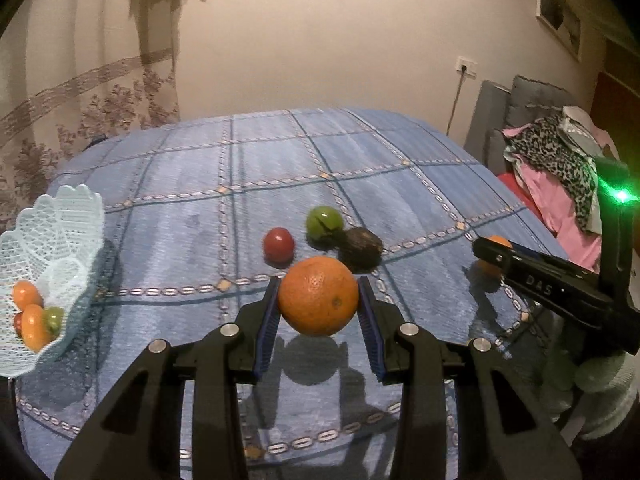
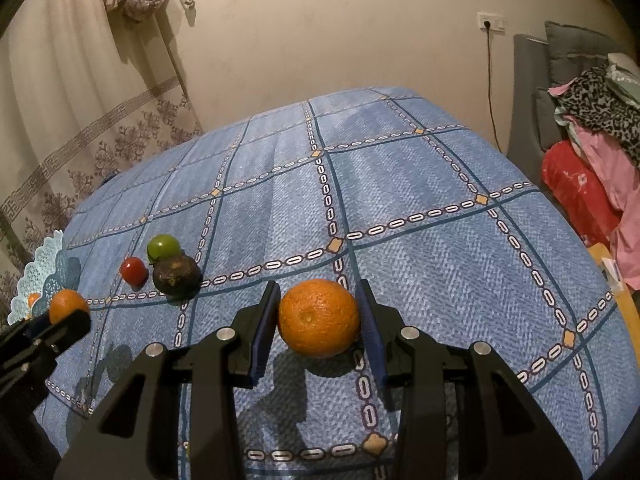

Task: Organize fruits
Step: 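Carry the orange into the basket and open the left gripper while the right carries its orange, then open the right gripper over the basket to drop its orange, then withdraw both open grippers from the basket toward the remaining fruit, then lower the right gripper onto the brown avocado and close it, then close the left gripper around the green tomato while the right holds the avocado, then lift the green tomato with the left gripper while the right lifts the avocado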

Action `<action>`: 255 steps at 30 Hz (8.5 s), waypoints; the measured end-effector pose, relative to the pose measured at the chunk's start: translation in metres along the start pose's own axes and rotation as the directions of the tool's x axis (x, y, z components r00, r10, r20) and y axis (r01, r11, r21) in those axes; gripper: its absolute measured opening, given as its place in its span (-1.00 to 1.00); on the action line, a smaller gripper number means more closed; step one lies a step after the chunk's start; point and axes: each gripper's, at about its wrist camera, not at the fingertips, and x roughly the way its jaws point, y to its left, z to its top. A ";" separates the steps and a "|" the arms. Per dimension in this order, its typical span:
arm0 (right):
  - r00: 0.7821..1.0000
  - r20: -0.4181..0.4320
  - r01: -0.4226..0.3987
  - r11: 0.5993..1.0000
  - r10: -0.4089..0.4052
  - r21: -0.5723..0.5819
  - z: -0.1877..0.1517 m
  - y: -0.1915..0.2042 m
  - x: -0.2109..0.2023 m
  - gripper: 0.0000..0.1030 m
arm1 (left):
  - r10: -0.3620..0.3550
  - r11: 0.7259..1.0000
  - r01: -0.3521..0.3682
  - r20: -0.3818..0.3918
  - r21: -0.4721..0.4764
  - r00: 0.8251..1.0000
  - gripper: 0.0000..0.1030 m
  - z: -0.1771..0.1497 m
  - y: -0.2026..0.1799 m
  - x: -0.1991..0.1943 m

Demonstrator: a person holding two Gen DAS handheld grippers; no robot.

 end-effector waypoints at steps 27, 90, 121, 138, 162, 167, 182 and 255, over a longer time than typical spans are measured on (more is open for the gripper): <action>0.991 -0.017 -0.133 0.987 0.132 -0.094 0.003 0.094 -0.014 -0.24 | 0.246 0.950 -0.216 0.111 -0.227 0.963 -0.25 0.008 0.144 -0.059; 0.893 -0.131 -0.449 0.849 0.429 -0.279 0.003 0.304 0.015 -0.05 | 0.366 0.820 -0.277 0.085 -0.501 0.927 0.74 -0.017 0.251 -0.064; 0.945 -0.102 -0.327 0.923 0.312 -0.203 -0.003 0.247 0.012 0.28 | 0.420 0.839 -0.350 0.087 -0.416 0.903 0.94 -0.013 0.230 -0.058; 0.976 -0.049 -0.220 0.954 0.214 -0.205 -0.012 0.192 -0.009 0.28 | 0.383 0.877 -0.327 0.101 -0.352 0.918 0.94 -0.008 0.206 -0.058; 0.972 -0.158 -0.192 0.975 0.173 -0.115 0.027 0.099 0.023 0.28 | 0.296 0.947 -0.279 0.092 -0.157 0.951 0.94 -0.001 0.121 -0.040; 0.950 -0.251 -0.221 0.967 0.185 -0.124 0.033 0.099 0.050 0.25 | 0.281 0.955 -0.271 0.079 -0.116 0.956 0.94 0.001 0.106 -0.031; 0.927 -0.336 -0.250 0.944 0.168 -0.217 0.037 0.118 0.083 -0.17 | 0.259 0.964 -0.256 0.036 -0.069 0.965 0.94 0.008 0.082 -0.005; 0.973 -0.021 -0.231 0.969 0.230 -0.089 0.047 0.054 0.007 -0.17 | 0.048 0.996 -0.056 0.115 0.069 0.992 -0.33 0.072 0.015 0.025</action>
